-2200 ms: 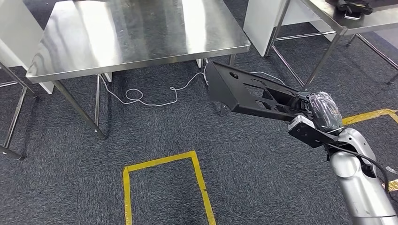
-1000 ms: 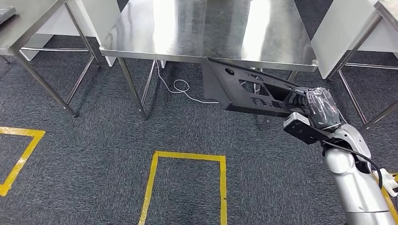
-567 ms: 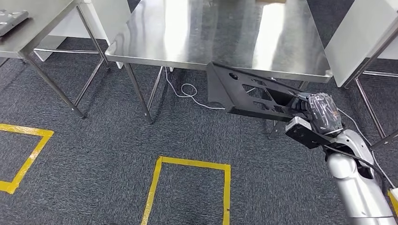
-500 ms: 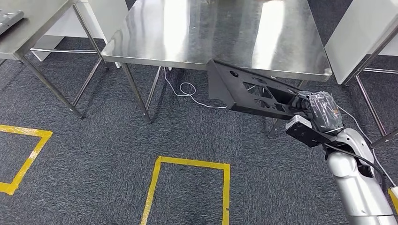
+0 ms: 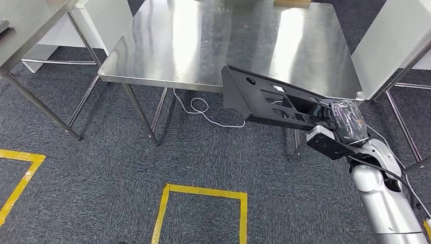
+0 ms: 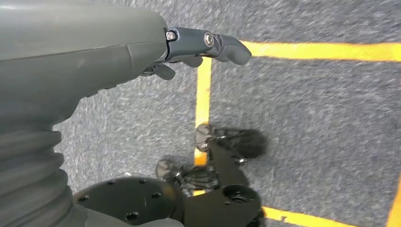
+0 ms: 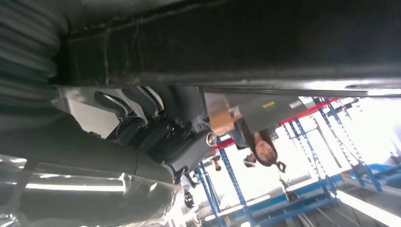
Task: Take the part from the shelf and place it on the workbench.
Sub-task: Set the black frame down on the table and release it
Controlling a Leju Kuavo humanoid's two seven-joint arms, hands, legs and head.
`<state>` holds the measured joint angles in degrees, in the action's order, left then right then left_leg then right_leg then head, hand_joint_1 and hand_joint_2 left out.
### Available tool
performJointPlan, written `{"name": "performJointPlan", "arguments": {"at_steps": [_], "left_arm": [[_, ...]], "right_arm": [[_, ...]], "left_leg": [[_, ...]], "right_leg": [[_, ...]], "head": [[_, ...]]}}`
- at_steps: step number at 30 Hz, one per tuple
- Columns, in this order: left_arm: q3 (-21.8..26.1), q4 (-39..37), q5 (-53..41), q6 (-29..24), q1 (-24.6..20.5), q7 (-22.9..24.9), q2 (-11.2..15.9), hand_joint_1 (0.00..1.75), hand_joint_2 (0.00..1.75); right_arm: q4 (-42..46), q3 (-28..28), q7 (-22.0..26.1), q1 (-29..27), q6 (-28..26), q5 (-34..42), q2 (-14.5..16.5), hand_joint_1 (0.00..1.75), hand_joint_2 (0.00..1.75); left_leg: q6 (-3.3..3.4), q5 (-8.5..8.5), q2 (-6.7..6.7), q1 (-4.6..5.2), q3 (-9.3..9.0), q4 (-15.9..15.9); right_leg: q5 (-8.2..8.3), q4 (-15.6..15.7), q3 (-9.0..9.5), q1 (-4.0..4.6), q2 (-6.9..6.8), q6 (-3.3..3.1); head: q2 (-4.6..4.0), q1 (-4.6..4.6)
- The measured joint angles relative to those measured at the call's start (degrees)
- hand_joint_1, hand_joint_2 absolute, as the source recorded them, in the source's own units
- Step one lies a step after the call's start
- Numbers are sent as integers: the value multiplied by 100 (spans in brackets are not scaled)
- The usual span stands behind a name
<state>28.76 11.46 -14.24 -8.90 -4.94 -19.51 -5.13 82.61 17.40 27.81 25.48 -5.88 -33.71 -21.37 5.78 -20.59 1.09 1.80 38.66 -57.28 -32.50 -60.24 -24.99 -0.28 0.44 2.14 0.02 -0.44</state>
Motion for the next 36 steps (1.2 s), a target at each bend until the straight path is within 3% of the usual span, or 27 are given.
{"name": "performJointPlan", "arguments": {"at_steps": [2,3,5,6,7,9,10,11,12,13,15,16,18,20,21,22,24,26,28,30,32,34,35,36], "left_arm": [[7,1,-8,9,-11,-1,-4,0,175],[10,1,-10,11,-14,-1,-7,0,175],[15,-1,-10,15,-8,0,-16,0,175],[16,-2,-10,16,-1,1,-23,0,175],[17,-2,-10,20,5,1,-28,0,175],[20,-7,-11,28,21,2,-34,0,175],[22,-9,-15,32,24,2,-35,0,175],[25,-13,-25,31,26,7,-35,0,175],[28,-15,-40,23,22,12,-35,0,175],[32,-14,-56,14,12,17,-34,0,175],[37,-8,-91,-1,-9,13,-35,0,175],[38,-5,-107,-2,-19,2,-40,0,175],[41,-4,-136,-1,-33,-22,-55,0,175],[47,-5,-158,-2,-34,-32,-66,0,175],[51,-6,-171,-4,-31,-34,-70,0,175],[54,-5,-181,-8,-29,-35,-72,0,175],[60,-5,-195,-15,-23,-36,-67,0,175],[62,-6,-199,-19,-15,-38,-60,0,175],[63,-4,-204,-28,-13,-42,-61,0,175],[64,-3,-215,-36,-14,-42,-70,0,175],[64,-3,-232,-38,-15,-39,-81,0,175],[66,-7,-253,-36,0,-32,-93,0,175],[66,-10,-267,-32,15,-25,-103,0,175],[66,-14,-282,-26,34,-15,-115,0,175]], "right_arm": [[0,-3,-9,-5,-1,-37,-19,175,175],[-2,-3,-18,-21,-2,-57,-27,175,175],[-5,-3,-32,-62,-2,-77,-38,175,175],[-6,-3,-35,-74,-2,-80,-41,175,175],[-8,-3,-43,-80,-5,-94,-44,175,175],[-39,4,-117,-86,-65,-226,-50,175,175],[-71,16,-188,-72,-131,-371,-49,175,175],[-113,33,-274,-47,-224,-573,-43,175,175],[-168,52,-357,9,-324,-781,-34,175,175],[-238,79,-426,94,-409,-976,-17,175,175],[-446,162,-508,347,-524,-1229,29,175,175],[-594,234,-536,507,-549,-1307,66,175,175],[-971,441,-632,850,-557,-1435,155,175,175],[-1432,697,-797,1232,-555,-1561,258,175,175],[-1670,818,-878,1451,-555,-1612,305,175,175],[-1902,922,-940,1677,-555,-1646,351,175,175],[-2317,1087,-992,2101,-558,-1670,436,175,175],[-2638,1208,-1003,2415,-586,-1674,492,175,175],[-2893,1297,-1024,2642,-619,-1651,530,175,175],[-3148,1362,-1035,2858,-642,-1584,567,175,175],[-3420,1416,-1021,3046,-683,-1526,587,175,175],[-3705,1477,-988,3125,-728,-1523,596,175,175],[-3836,1509,-970,3130,-744,-1537,600,175,175],[-3943,1538,-954,3133,-748,-1557,606,175,175]], "left_leg": [[32,-104,18,-24,-163,40],[36,-176,31,-30,-227,42],[5,-327,71,-37,-383,42],[-18,-404,91,-40,-474,42],[-41,-481,108,-46,-568,42],[-105,-634,136,-45,-724,31],[-137,-692,146,-39,-757,22],[-166,-735,148,-31,-766,9],[-194,-767,145,-23,-772,3],[-214,-785,137,-23,-762,-7],[-277,-791,82,-32,-659,-224],[-327,-810,36,-54,-507,-498],[-447,-995,-58,-123,-36,-1236],[-498,-1190,-91,-173,382,-1667],[-486,-1138,-93,-181,483,-1621],[-449,-949,-92,-176,493,-1386],[-298,-315,-92,-125,335,-611],[-180,21,-95,-70,156,-104],[-121,-23,-95,-42,5,40],[-58,-40,-91,-53,-191,200],[-20,-96,-76,-83,-352,297],[-25,-214,-41,-88,-474,307],[-46,-278,-20,-91,-544,306],[-71,-338,-1,-94,-618,303]], "right_leg": [[-68,-727,-459,-10,-1,-24],[-224,-1050,-727,-15,-1,-51],[-613,-1240,-1109,-45,-2,-61],[-666,-1086,-1193,-70,-3,-9],[-549,-798,-1221,-99,-6,84],[185,-142,-1188,-142,-37,292],[510,71,-1143,-140,-48,291],[744,170,-1117,-125,-56,243],[795,199,-1102,-102,-52,156],[775,202,-1067,-116,-42,71],[737,230,-993,-158,-29,-6],[701,248,-925,-179,-23,-54],[602,268,-792,-168,-19,-150],[502,269,-675,-145,-13,-186],[454,269,-616,-135,-8,-187],[406,271,-553,-122,-4,-183],[294,282,-411,-90,-4,-169],[215,352,-304,-70,-14,-133],[231,414,-207,-42,-25,-50],[268,233,-243,-9,-31,21],[210,-367,-585,-6,-30,7],[-20,-1049,-1042,-26,-29,-25],[-102,-1198,-1210,-43,-29,-10],[-77,-1160,-1306,-68,-31,45]], "head": [[0,1],[0,1],[0,2],[0,3],[0,3],[0,7],[0,11],[0,4],[0,0],[0,-7],[0,-22],[0,-33],[0,-54],[0,-55],[0,-56],[0,-56],[0,-49],[0,-42],[0,-43],[0,-45],[0,-45],[0,-40],[0,-38],[0,-38]]}}
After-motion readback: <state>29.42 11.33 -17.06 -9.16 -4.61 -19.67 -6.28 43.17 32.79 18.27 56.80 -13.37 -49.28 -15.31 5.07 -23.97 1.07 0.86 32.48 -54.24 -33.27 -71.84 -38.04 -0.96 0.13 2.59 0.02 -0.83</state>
